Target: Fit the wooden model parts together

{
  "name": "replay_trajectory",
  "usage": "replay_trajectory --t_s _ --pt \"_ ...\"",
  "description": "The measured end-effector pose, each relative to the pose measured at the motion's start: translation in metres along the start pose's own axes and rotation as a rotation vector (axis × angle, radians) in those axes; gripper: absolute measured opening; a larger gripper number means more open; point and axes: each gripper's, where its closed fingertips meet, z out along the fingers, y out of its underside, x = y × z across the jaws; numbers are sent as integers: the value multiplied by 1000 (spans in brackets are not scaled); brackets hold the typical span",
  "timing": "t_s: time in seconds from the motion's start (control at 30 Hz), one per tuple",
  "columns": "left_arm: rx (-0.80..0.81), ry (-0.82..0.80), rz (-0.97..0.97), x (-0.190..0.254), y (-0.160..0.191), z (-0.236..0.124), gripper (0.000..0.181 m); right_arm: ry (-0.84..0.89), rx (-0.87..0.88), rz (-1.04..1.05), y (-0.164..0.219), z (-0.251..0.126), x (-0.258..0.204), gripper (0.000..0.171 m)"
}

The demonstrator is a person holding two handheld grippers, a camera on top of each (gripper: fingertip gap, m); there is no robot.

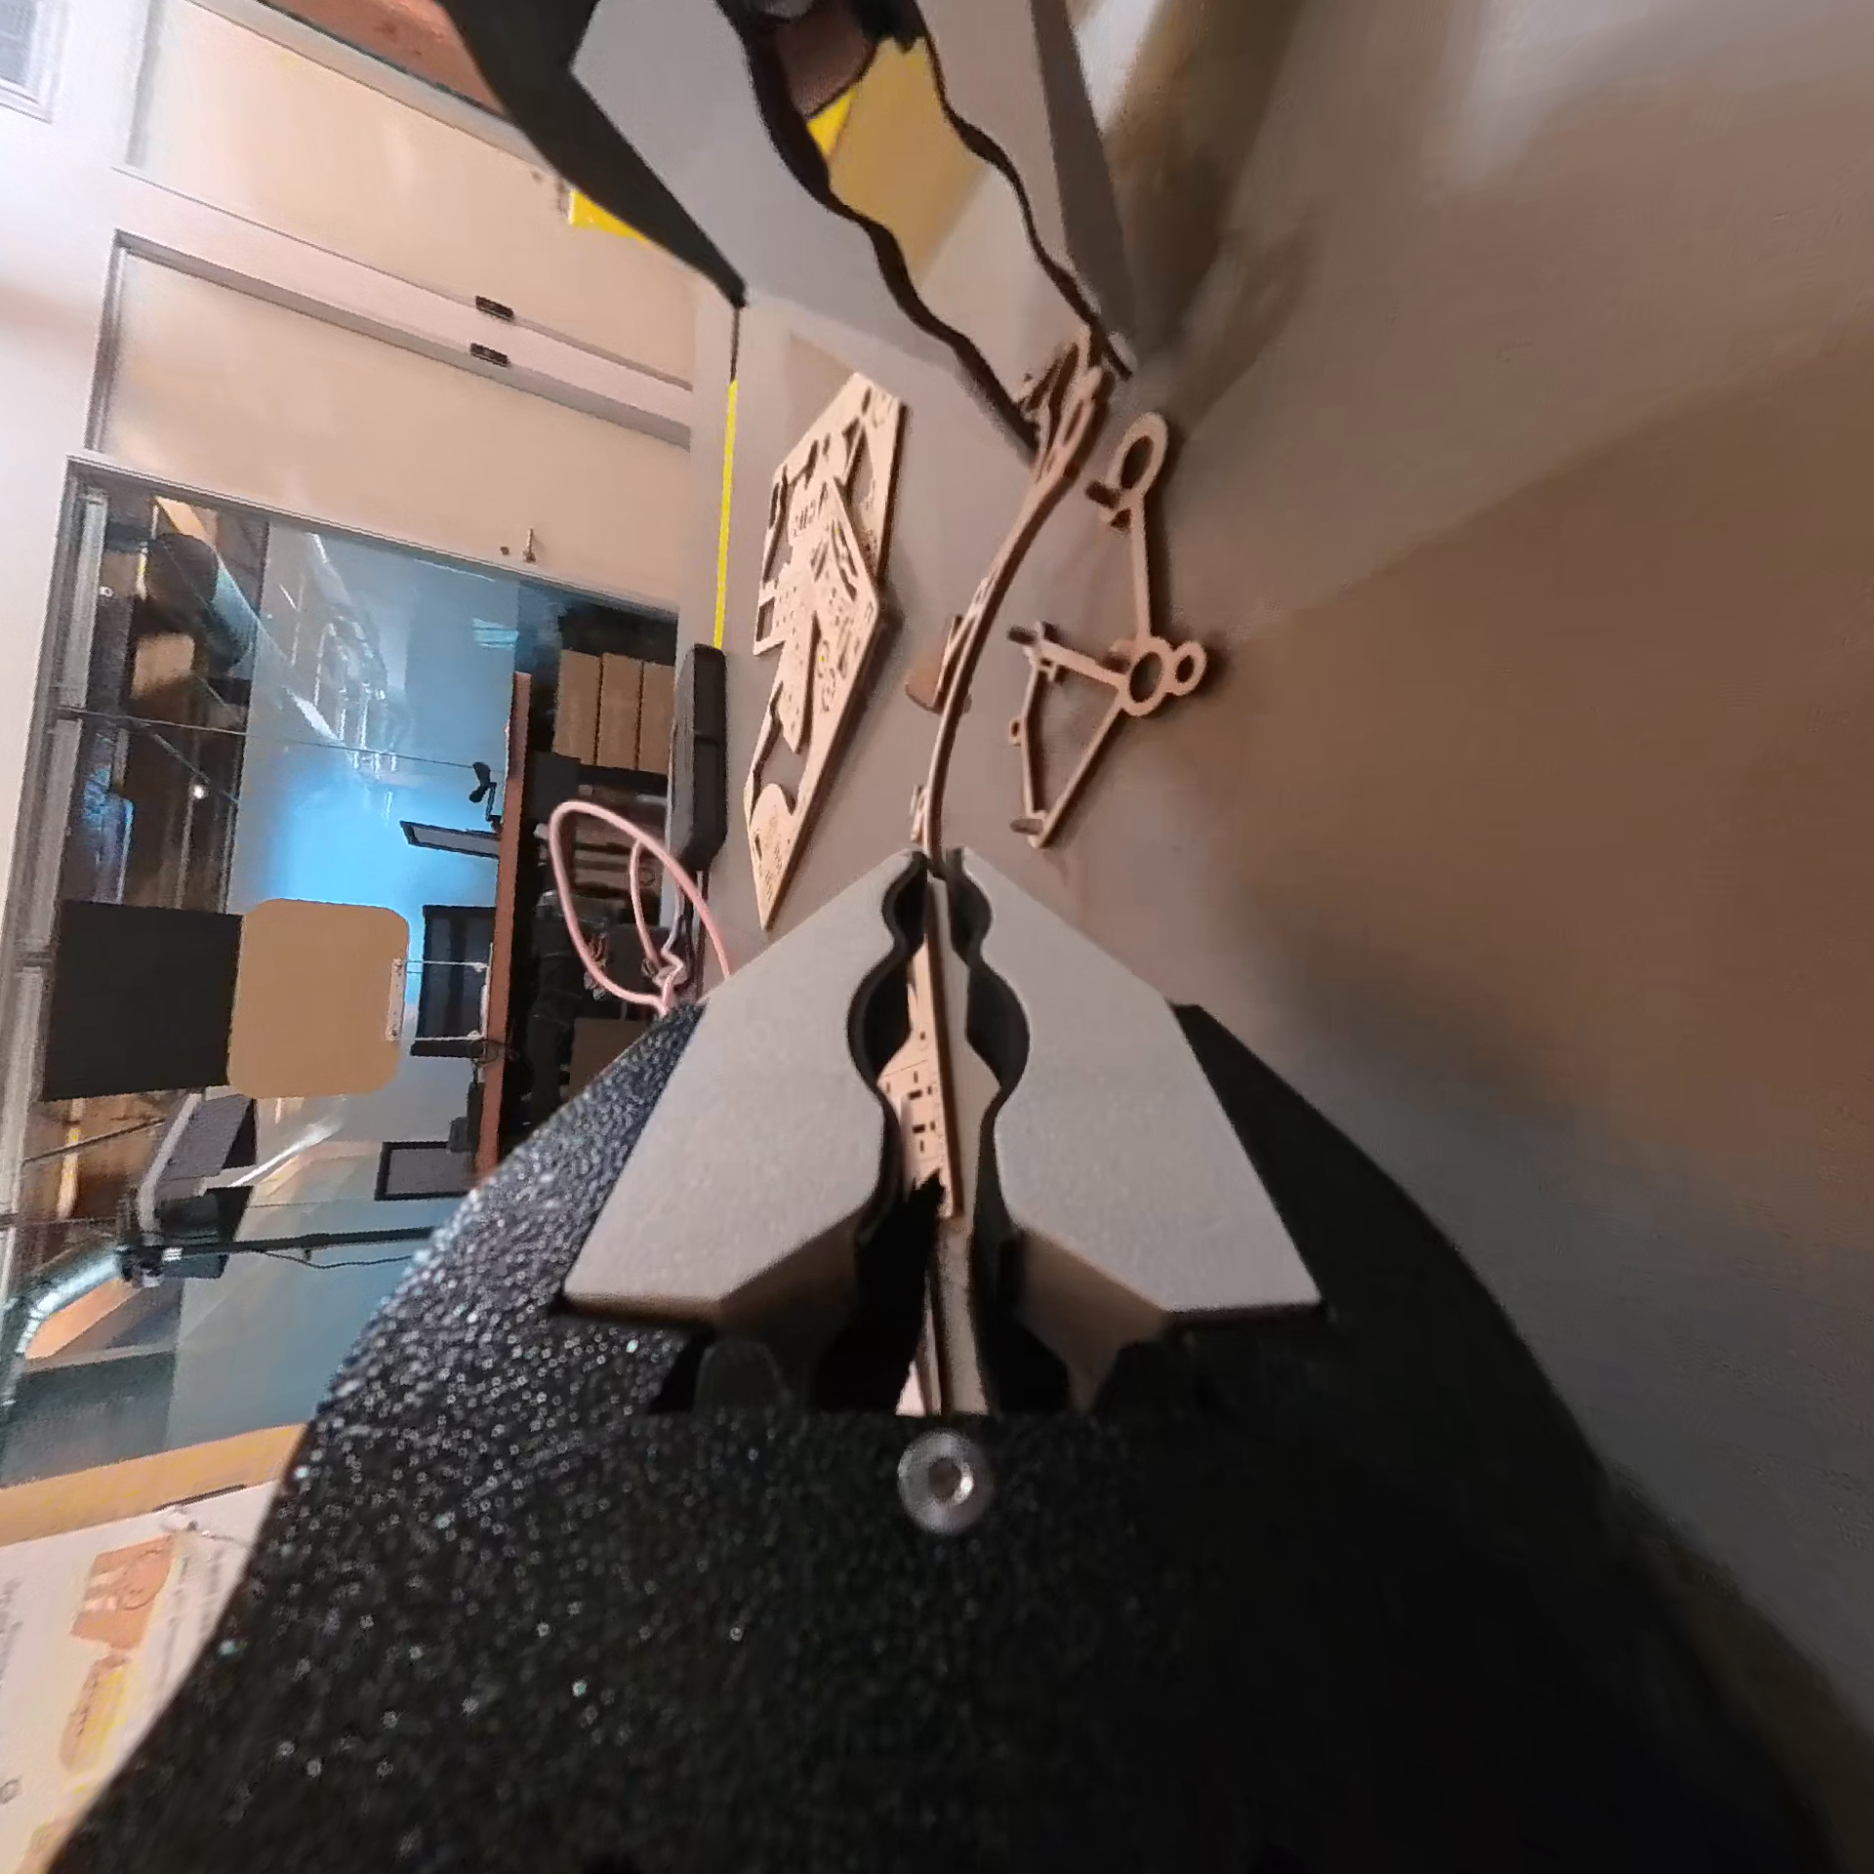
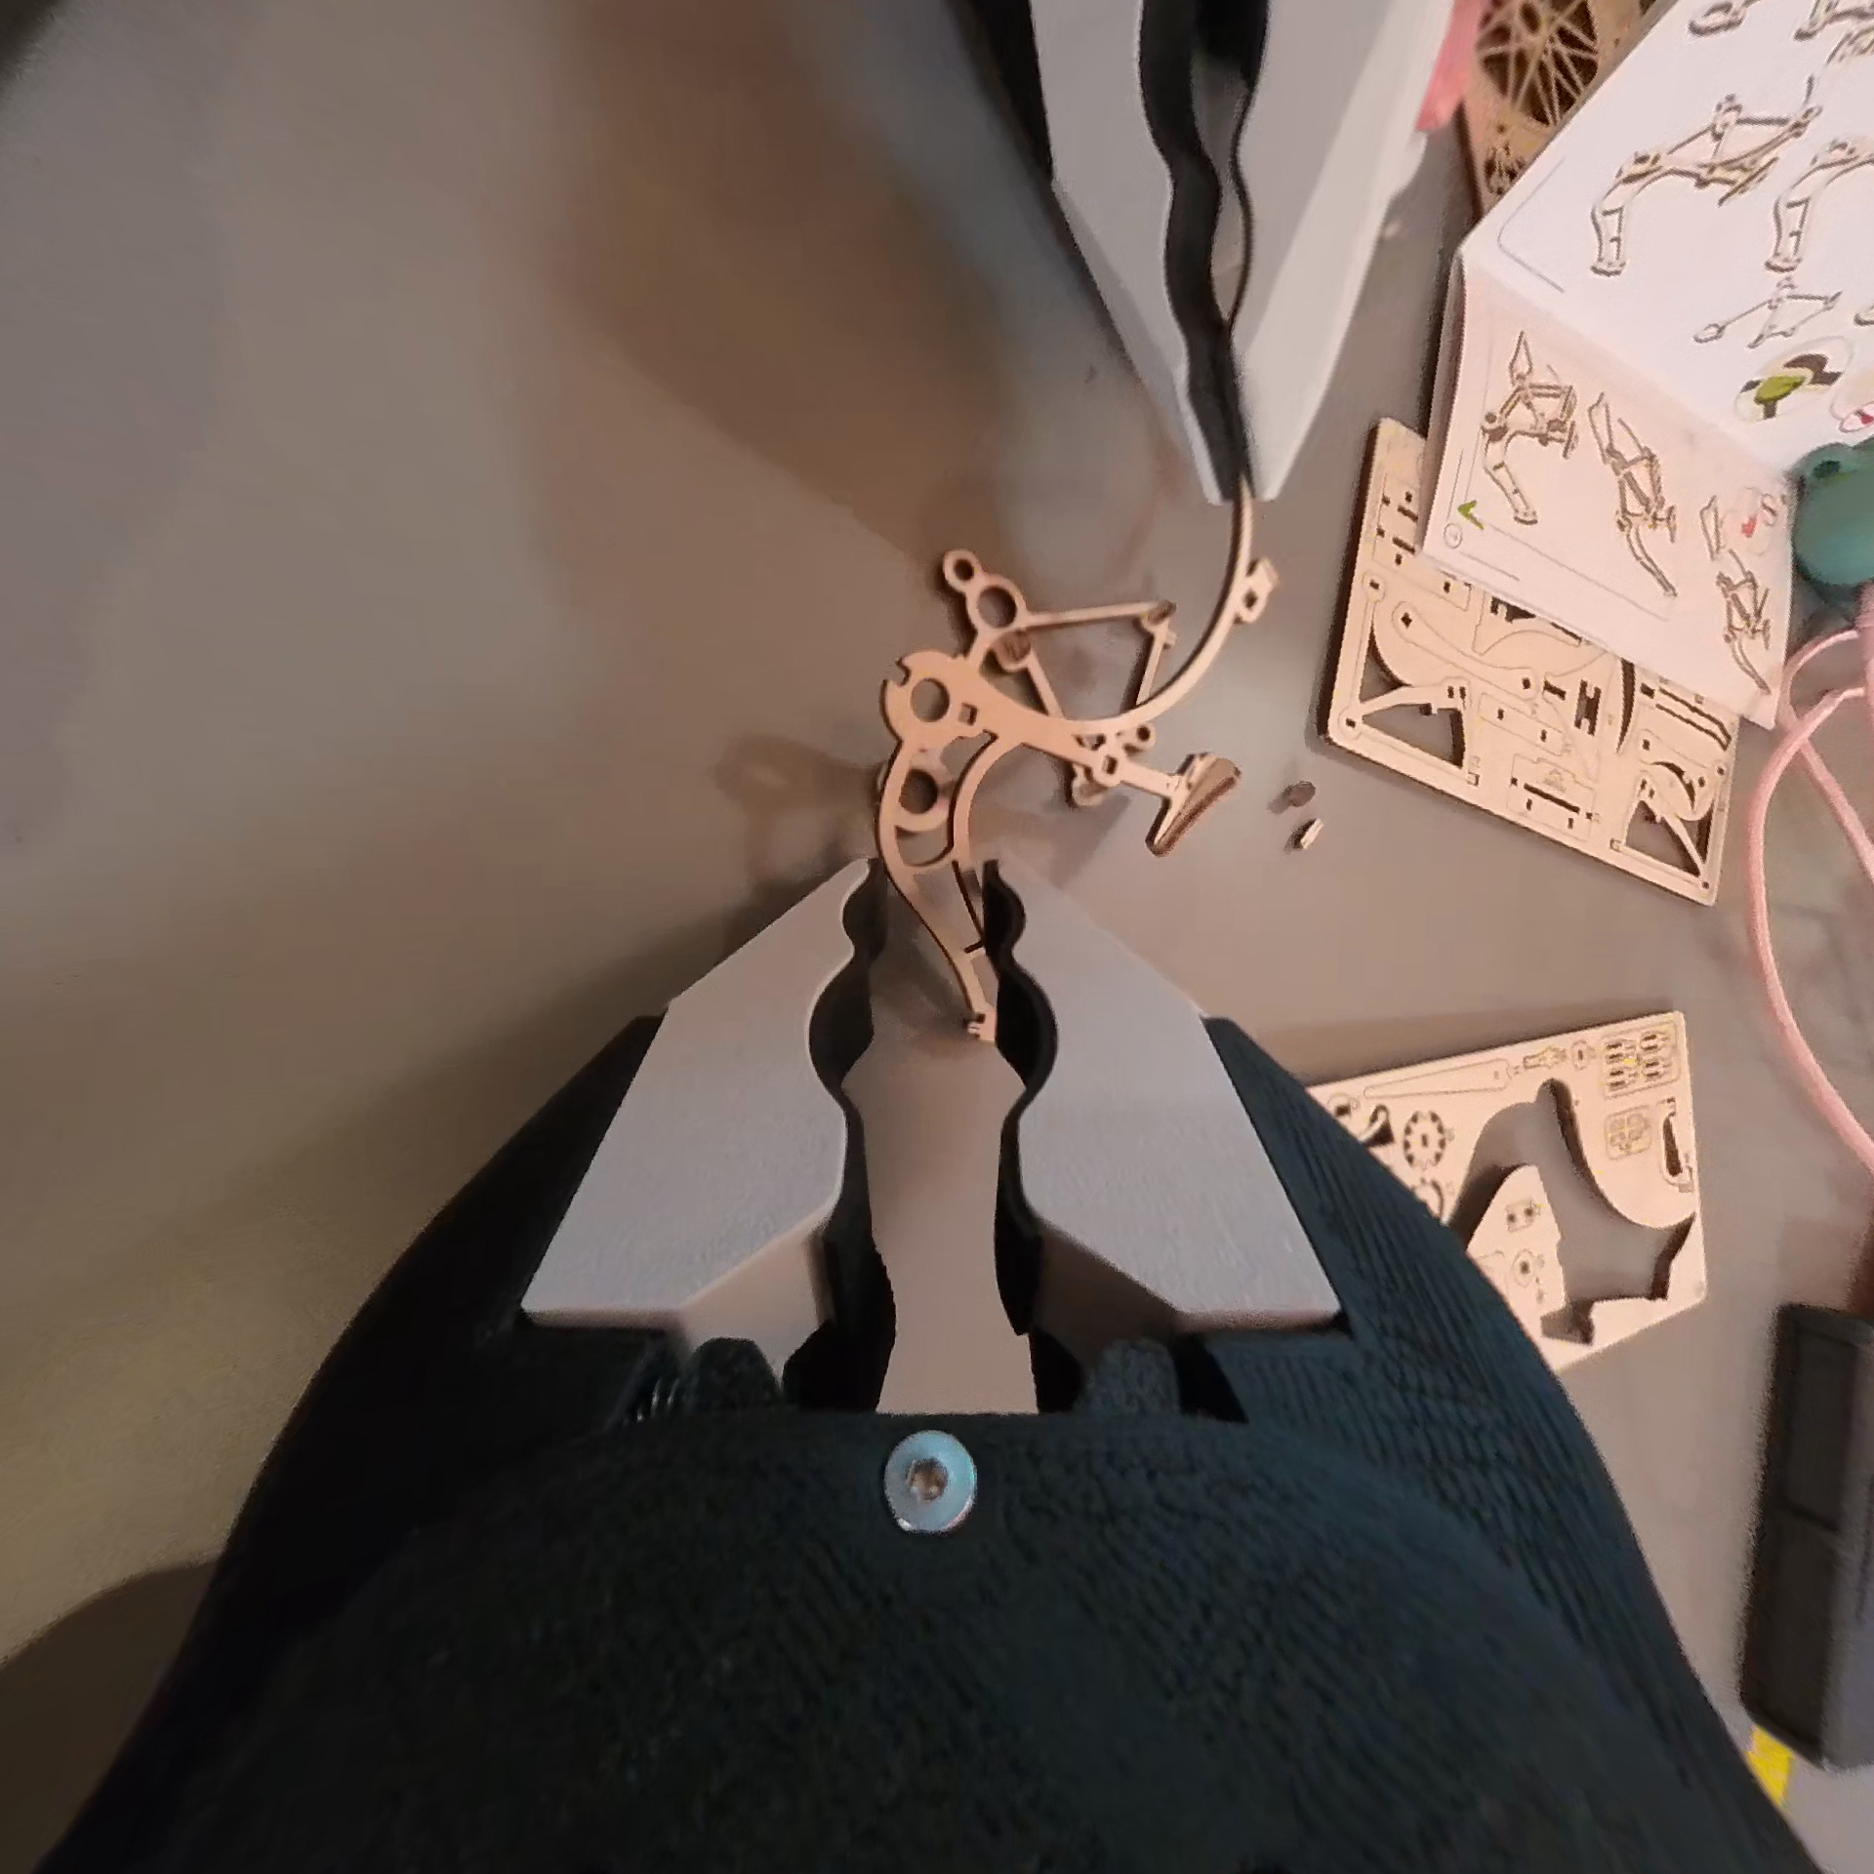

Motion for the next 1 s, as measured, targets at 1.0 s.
replay_trajectory --t_s 1.0 --pt "-196 33 179 18 -3 0 2 103 -129 10 24 -6 20 18"
